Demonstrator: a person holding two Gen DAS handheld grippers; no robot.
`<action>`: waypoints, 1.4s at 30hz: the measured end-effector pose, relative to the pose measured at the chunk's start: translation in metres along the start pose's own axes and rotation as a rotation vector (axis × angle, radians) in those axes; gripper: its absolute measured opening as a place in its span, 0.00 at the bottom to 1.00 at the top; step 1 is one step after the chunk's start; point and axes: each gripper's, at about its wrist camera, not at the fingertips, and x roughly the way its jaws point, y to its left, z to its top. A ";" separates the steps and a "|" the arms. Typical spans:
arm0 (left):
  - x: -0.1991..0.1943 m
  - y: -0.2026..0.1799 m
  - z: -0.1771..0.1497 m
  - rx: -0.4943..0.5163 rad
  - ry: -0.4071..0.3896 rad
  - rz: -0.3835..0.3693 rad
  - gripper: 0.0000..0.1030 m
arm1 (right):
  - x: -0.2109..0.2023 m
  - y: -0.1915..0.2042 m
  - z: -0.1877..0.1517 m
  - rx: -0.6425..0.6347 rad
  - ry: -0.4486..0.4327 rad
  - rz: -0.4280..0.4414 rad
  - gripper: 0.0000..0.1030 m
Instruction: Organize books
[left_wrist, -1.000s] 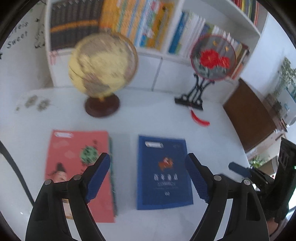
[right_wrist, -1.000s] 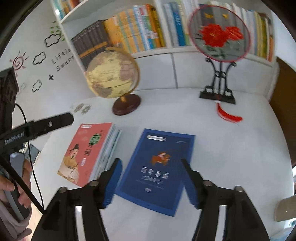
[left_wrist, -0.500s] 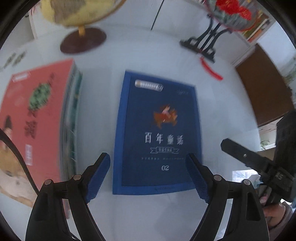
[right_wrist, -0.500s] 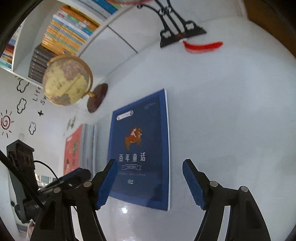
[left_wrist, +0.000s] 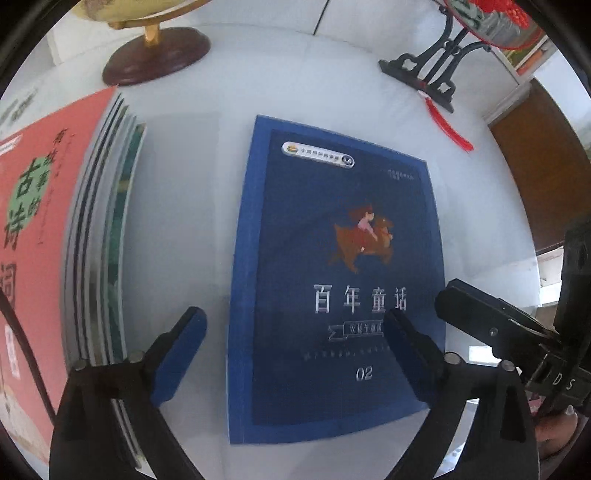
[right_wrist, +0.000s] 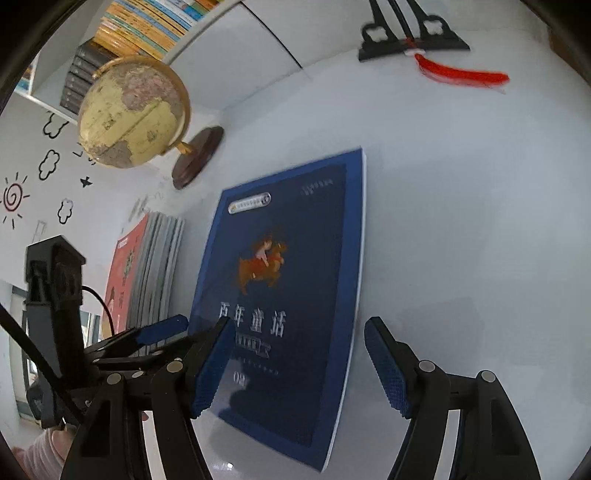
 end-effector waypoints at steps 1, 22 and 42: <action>0.001 -0.001 -0.001 0.008 -0.008 -0.006 0.99 | 0.001 0.000 0.001 -0.007 -0.009 0.005 0.69; 0.000 0.006 0.000 0.020 -0.007 -0.115 0.98 | 0.002 -0.001 0.006 0.054 0.102 0.292 0.14; -0.012 0.004 -0.009 -0.179 0.026 -0.264 0.46 | 0.000 0.019 -0.006 -0.232 0.015 -0.040 0.08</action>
